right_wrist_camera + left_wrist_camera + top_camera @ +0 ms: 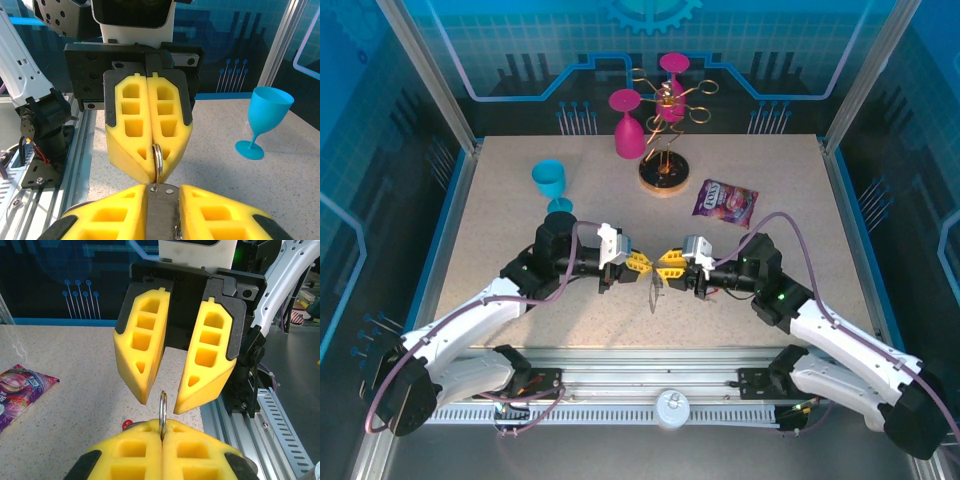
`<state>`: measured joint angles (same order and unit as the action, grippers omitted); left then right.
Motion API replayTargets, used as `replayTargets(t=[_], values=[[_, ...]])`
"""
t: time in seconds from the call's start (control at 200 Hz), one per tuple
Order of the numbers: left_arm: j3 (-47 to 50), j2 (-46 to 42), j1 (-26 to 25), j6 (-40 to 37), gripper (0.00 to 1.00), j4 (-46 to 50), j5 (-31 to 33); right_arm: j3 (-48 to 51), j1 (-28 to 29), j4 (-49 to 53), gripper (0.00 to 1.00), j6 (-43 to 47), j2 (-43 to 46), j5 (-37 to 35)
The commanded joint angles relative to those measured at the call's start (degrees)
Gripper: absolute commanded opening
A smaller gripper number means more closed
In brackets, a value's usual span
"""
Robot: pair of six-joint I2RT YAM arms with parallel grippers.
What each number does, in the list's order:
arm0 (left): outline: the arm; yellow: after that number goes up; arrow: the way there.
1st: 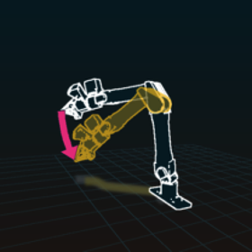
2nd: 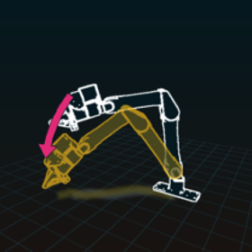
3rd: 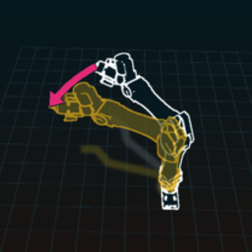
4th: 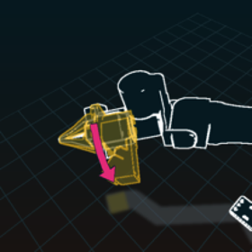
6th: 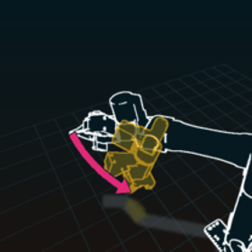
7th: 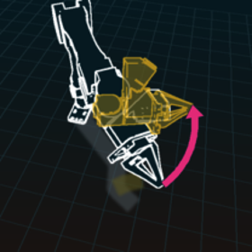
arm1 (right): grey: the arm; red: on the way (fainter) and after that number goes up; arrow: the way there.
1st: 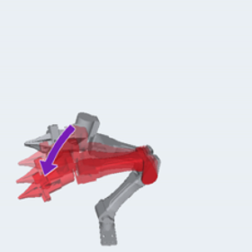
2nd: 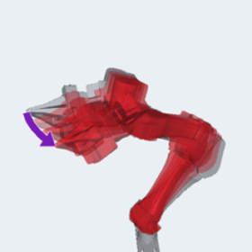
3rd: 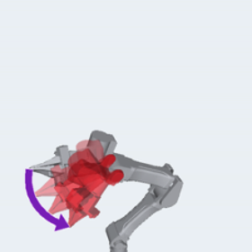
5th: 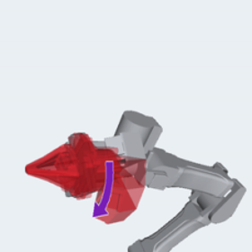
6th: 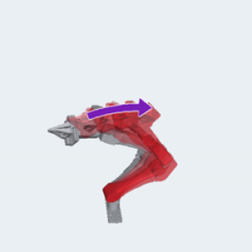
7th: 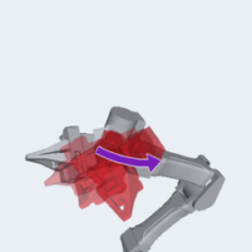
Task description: Put the keys on the keyring
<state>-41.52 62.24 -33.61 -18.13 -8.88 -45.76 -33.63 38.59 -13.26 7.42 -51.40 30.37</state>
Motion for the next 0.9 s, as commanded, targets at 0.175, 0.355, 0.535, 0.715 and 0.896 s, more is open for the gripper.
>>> replayTargets(t=[0.175, 0.355, 0.535, 0.715, 0.896], values=[[0.13, 0.18, -0.41, -1.48, 0.0, -0.4, -1.75, -0.9, 1.02, -5.24, 0.18, -1.65, -3.09, 2.87], [0.05, 0.42, -0.43, -1.89, 0.0, 0.1, -1.88, -1.13, 1.22, -7.48, 0.14, -2.91, -3.89, 3.81], [-0.04, 0.52, -0.48, -2.26, 0.0, 0.58, -1.88, -0.99, 1.22, -7.14, 0.11, -2.82, -3.71, 3.49], [-0.22, 0.68, -0.42, -2.87, 0.03, 1.94, -1.09, -1.72, 1.18, -4.2, 0.0, -1.92, -3.62, 2.65], [-3.17, 0.85, -0.47, -6.42, 0.27, 10.85, 1.9, -6.62, 1.49, 11.22, 0.0, 2.66, -3.71, 0.18]])
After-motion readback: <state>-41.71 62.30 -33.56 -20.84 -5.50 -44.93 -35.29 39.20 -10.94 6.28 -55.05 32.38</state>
